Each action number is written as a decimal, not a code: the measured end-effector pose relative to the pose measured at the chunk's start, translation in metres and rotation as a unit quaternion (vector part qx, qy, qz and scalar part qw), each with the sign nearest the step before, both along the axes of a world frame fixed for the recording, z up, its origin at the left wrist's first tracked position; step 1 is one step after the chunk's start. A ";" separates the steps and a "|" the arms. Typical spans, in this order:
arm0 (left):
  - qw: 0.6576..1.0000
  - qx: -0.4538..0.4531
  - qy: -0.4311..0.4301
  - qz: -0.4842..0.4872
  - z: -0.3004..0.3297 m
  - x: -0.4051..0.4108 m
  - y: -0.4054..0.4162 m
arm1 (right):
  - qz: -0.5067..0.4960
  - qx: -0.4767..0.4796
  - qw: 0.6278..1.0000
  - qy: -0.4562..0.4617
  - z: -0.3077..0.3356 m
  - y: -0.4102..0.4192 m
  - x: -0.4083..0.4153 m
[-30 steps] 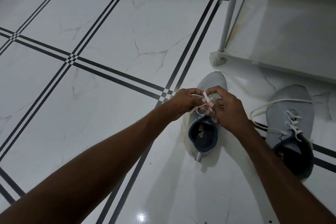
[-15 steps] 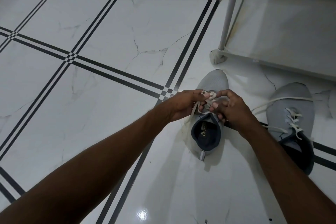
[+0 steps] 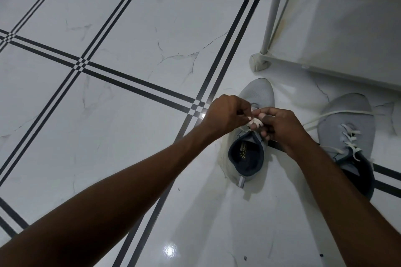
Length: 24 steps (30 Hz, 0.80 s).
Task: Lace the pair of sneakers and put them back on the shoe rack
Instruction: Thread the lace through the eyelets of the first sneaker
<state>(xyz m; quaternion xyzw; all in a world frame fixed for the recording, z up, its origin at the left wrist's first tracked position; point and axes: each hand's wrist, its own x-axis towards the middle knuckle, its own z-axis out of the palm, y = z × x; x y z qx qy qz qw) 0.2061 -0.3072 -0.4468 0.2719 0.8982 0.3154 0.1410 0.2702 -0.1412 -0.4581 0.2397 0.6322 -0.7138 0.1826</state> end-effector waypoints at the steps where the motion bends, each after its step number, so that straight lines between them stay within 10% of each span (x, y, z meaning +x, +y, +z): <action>1: 1.000 -0.009 0.002 -0.013 0.000 0.000 0.001 | -0.003 0.001 1.000 -0.003 -0.001 0.001 0.000; 11: 0.989 -0.077 0.126 -0.016 -0.006 0.011 0.010 | 0.055 -0.017 0.998 -0.033 -0.006 0.007 -0.001; 17: 0.986 0.092 -0.111 0.087 -0.005 0.012 0.002 | 0.025 0.036 0.999 -0.028 -0.006 0.007 0.003; 24: 0.914 0.145 -0.343 0.158 -0.018 0.010 -0.069 | 0.037 0.415 0.909 0.000 -0.025 0.037 0.019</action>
